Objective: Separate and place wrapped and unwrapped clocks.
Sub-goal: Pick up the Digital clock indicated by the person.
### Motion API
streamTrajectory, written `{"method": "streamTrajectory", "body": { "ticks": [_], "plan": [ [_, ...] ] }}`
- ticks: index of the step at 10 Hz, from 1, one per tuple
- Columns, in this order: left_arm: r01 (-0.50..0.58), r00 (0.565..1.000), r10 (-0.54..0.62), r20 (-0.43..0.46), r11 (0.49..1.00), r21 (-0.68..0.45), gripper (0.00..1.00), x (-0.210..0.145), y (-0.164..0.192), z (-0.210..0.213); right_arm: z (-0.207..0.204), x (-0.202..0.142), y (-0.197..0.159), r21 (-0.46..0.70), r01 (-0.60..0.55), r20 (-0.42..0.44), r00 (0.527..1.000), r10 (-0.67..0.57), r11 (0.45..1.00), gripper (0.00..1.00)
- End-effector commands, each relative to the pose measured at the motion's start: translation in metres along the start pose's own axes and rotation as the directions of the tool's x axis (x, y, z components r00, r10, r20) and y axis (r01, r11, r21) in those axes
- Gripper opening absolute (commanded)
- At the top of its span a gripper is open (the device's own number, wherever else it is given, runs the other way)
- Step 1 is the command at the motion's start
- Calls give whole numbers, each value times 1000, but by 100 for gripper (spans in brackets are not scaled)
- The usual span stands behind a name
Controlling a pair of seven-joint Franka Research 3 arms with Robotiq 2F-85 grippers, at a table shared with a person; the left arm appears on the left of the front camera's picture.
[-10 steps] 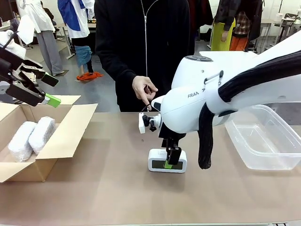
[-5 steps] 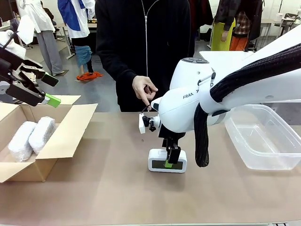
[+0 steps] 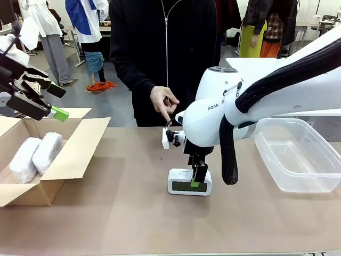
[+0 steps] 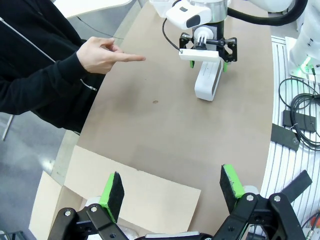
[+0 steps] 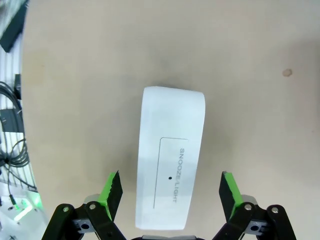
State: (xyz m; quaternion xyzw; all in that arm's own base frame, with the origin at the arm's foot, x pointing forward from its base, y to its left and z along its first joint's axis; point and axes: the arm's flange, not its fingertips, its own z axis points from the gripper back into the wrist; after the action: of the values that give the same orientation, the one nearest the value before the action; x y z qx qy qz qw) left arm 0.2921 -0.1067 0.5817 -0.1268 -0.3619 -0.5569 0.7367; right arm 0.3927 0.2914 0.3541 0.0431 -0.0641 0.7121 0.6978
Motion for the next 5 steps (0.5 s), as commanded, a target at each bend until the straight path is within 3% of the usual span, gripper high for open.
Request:
{"method": "streamTrajectory", "body": {
  "ticks": [1, 5],
  "plan": [
    [-13, 1000, 13, 15, 1000, 3, 100, 2, -1, -1, -11, 8, -10, 29, 6, 2, 1000, -6, 1000, 100],
    [-13, 1000, 13, 15, 1000, 3, 100, 2, -1, -1, -27, 15, -14, 55, 25, -29, 999, -23, 998, 100]
  ]
}}
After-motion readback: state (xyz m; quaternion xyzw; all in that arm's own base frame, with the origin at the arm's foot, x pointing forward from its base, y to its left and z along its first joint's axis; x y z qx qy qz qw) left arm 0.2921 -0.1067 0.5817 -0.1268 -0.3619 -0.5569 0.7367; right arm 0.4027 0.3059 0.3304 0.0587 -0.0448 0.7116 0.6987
